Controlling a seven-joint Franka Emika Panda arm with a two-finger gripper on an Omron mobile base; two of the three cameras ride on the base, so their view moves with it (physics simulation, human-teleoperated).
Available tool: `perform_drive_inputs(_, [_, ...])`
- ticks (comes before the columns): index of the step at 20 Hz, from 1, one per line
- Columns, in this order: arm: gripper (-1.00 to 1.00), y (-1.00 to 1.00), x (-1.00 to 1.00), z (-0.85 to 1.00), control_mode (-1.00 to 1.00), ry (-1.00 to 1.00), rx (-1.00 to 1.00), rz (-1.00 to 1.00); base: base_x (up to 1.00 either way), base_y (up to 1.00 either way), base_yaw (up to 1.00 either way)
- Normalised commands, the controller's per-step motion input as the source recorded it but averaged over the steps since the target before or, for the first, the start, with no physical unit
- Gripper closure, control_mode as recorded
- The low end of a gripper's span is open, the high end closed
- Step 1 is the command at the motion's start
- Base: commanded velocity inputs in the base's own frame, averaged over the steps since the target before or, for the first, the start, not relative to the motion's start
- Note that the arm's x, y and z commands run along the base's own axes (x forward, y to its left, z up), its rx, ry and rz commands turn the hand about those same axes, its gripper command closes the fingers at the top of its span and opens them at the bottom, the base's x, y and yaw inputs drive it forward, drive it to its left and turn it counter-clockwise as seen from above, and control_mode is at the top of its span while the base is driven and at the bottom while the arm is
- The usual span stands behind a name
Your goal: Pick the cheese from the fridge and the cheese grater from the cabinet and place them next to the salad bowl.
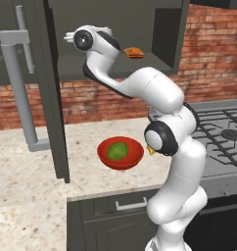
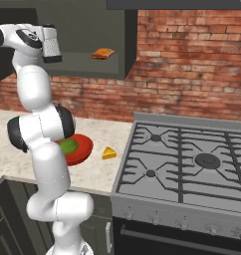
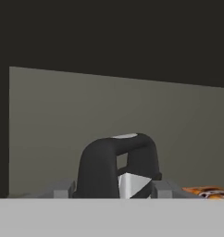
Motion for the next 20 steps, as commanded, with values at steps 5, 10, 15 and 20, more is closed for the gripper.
perform_drive_inputs(5, [1.0, -0.06, -0.3, 0.0, -1.0, 0.0, 0.0, 0.0, 0.0, 0.0, 0.0])
perform_drive_inputs(10, [1.0, -0.21, -0.43, 0.0, -1.0, 0.0, 0.0, 0.0, 0.0, 0.0, 0.0])
perform_drive_inputs(15, [1.0, -0.39, -0.44, -0.04, -1.0, 0.0, 0.0, 0.0, 0.0, 0.0, 0.0])
perform_drive_inputs(20, [1.0, -0.52, -0.72, -0.11, -1.0, 0.0, 0.0, 0.02, 0.0, 0.0, 0.0])
